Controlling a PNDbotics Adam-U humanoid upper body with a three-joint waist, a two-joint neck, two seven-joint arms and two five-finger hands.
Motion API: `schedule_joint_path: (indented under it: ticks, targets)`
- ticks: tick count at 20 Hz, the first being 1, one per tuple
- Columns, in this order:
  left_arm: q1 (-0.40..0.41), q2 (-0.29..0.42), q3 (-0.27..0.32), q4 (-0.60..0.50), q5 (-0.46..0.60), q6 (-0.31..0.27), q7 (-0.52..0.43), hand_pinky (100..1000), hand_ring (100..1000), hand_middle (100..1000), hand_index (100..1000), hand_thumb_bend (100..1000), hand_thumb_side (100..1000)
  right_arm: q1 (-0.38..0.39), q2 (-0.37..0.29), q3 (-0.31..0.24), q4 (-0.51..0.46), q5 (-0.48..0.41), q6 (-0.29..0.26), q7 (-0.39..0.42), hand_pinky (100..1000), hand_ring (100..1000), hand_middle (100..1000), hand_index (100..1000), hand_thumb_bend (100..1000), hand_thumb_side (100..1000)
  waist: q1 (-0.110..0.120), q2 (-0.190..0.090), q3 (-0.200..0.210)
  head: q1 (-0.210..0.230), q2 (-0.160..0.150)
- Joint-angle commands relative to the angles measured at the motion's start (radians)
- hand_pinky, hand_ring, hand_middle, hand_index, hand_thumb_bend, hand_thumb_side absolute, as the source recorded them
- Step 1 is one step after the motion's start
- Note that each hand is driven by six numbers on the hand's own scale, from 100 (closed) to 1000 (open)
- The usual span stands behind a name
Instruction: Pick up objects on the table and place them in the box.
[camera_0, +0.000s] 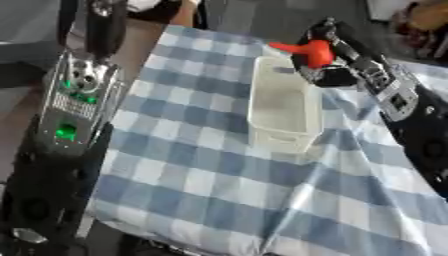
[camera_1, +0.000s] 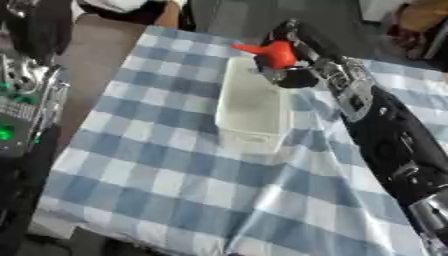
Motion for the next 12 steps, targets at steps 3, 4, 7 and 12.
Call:
schedule_joint_path:
  ticks: [3,4,7,12]
  targets:
    - [-0.018,0.004,-0.001,-0.019,0.002,-0.002,-0.001,709,688,861,919,286,1000,-0.017,-0.013,-0.013,-0.004,-0.015,0.001,0.028,100,100,100,130,100,497,0.004,-0.012,0.000,0.011,0.001]
    - [-0.018,0.003,-0.001,-0.019,0.002,-0.002,0.000,709,689,861,919,286,1000,-0.018,-0.014,-0.013,-0.007,-0.008,0.003,0.027,100,100,100,132,100,496,0.004,-0.012,0.000,0.011,0.001]
    - [-0.018,0.004,-0.001,-0.019,0.002,-0.002,-0.001,708,688,861,919,286,1000,-0.017,-0.019,-0.011,-0.022,0.029,0.005,0.009,100,100,100,164,100,516,0.004,-0.013,-0.002,0.013,0.001]
    - [-0.018,0.005,-0.001,-0.019,0.002,-0.002,-0.002,709,688,861,919,286,1000,-0.011,-0.018,-0.006,-0.024,0.071,-0.018,-0.015,100,100,100,162,100,507,0.004,-0.012,-0.002,0.017,0.001]
